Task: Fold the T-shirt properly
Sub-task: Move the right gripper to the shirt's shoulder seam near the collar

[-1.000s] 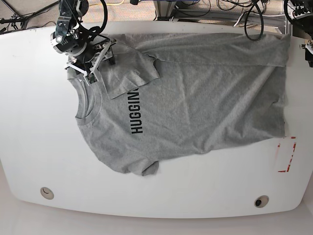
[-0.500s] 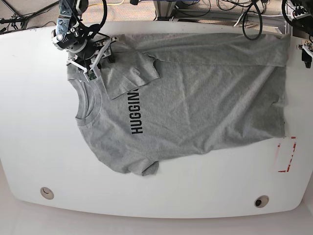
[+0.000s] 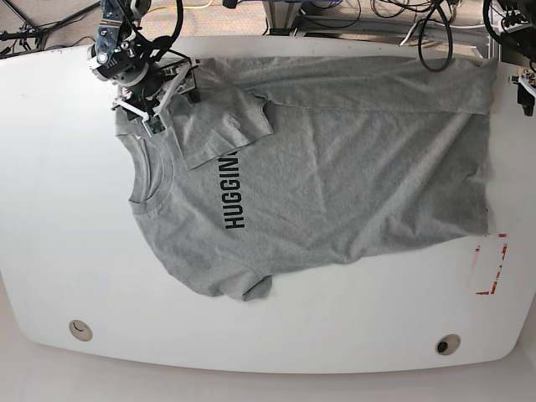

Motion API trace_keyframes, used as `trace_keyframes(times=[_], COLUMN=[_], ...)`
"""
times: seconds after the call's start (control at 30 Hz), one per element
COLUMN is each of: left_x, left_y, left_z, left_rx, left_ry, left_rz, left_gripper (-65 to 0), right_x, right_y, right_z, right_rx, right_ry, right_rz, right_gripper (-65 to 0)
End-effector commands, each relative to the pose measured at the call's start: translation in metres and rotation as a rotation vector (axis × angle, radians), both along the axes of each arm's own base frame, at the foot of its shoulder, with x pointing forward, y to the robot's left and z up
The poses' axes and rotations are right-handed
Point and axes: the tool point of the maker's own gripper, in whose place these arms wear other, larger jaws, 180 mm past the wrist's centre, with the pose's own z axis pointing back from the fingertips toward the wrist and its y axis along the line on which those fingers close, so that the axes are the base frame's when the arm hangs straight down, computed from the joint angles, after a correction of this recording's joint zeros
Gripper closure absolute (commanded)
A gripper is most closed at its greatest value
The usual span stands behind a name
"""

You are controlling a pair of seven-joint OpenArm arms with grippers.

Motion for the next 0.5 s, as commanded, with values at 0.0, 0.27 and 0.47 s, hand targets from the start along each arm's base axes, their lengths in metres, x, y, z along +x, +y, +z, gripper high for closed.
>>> trace_keyframes(times=[0.0, 0.27, 0.47], left_x=[0.005, 0.005, 0.005], left_y=[0.004, 0.004, 0.004], left_z=[0.012, 0.012, 0.012], left_rx=[0.029, 0.029, 0.029], left_ry=[-0.024, -0.024, -0.024], left_rz=[-0.013, -0.013, -0.013], left_gripper=[-44.4, -44.4, -44.4], right_x=[0.008, 0.005, 0.002], right_y=[-0.001, -0.027, -0.03], right_z=[0.012, 0.005, 0.001], right_rx=[0.002, -0.02, -0.019], right_ry=[-0.048, -0.026, -0.014], right_rz=[0.005, -0.067, -0.071], right_gripper=[-42.0, -41.5, -38.7])
